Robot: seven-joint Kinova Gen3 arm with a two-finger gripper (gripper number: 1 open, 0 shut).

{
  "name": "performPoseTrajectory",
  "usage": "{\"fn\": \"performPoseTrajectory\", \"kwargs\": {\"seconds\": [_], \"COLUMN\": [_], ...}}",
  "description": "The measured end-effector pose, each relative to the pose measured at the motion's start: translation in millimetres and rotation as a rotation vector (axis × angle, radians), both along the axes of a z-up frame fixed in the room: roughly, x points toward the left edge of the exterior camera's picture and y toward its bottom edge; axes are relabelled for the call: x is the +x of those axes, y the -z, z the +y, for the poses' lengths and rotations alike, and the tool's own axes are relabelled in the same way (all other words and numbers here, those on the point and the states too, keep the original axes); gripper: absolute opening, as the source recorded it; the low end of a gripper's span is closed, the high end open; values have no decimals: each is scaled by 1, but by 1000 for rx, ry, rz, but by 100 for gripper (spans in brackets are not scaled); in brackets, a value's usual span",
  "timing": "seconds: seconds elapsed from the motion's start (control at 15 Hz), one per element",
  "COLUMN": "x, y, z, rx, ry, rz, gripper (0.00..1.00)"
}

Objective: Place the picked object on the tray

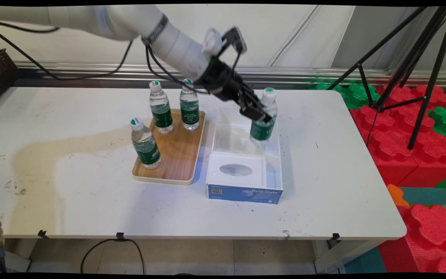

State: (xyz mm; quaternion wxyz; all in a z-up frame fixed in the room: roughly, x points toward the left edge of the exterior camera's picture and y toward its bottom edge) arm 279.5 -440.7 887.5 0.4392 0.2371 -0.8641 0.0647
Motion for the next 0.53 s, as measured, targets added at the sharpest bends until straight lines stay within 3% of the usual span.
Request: {"fn": "performPoseTrajectory", "kwargs": {"seconds": [0.53], "x": [39], "y": [-79], "z": [8], "rx": [-4], "ry": [-50], "rz": [29], "gripper": [0]}}
